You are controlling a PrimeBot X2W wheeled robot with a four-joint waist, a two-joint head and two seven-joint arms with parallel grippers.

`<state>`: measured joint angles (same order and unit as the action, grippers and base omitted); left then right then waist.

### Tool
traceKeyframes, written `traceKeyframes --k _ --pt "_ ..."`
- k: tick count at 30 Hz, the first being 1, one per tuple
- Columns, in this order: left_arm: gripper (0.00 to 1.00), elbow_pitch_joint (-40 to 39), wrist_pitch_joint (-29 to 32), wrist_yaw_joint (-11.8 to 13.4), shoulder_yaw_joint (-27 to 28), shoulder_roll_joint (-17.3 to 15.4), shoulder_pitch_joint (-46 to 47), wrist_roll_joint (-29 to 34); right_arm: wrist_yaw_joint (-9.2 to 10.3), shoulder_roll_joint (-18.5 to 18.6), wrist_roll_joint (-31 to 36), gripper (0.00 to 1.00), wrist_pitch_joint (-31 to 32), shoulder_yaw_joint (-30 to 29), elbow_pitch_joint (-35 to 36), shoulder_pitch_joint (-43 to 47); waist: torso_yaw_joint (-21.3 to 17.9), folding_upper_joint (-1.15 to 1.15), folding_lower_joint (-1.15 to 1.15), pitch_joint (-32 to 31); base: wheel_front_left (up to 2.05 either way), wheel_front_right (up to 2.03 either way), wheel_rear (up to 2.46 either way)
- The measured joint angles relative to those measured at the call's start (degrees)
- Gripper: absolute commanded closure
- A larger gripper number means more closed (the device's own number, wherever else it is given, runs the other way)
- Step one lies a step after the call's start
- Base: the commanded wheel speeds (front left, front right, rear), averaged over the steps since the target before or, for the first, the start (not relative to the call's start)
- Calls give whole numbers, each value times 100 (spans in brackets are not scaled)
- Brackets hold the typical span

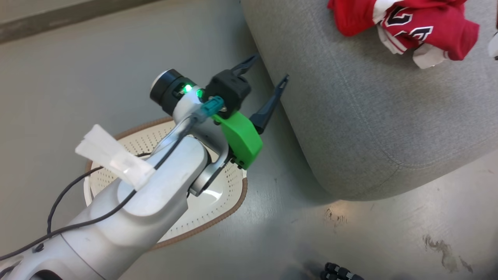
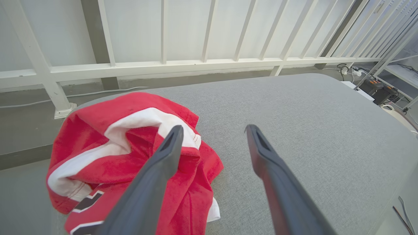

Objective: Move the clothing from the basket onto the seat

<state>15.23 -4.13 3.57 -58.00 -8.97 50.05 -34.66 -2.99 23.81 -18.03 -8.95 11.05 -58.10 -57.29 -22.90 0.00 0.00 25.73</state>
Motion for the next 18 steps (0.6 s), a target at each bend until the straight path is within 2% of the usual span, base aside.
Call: traceKeyframes --k 9,18 --pt "0 278 -430 154 519 -147 -417 -309 -115 178 14 0 -323 -41 181 126 31 0 0 -530 0 0 0" --pt "0 500 -805 256 1045 -328 -1112 -544 -182 62 -78 0 -498 -79 426 771 434 0 -1 -1007 0 0 0"
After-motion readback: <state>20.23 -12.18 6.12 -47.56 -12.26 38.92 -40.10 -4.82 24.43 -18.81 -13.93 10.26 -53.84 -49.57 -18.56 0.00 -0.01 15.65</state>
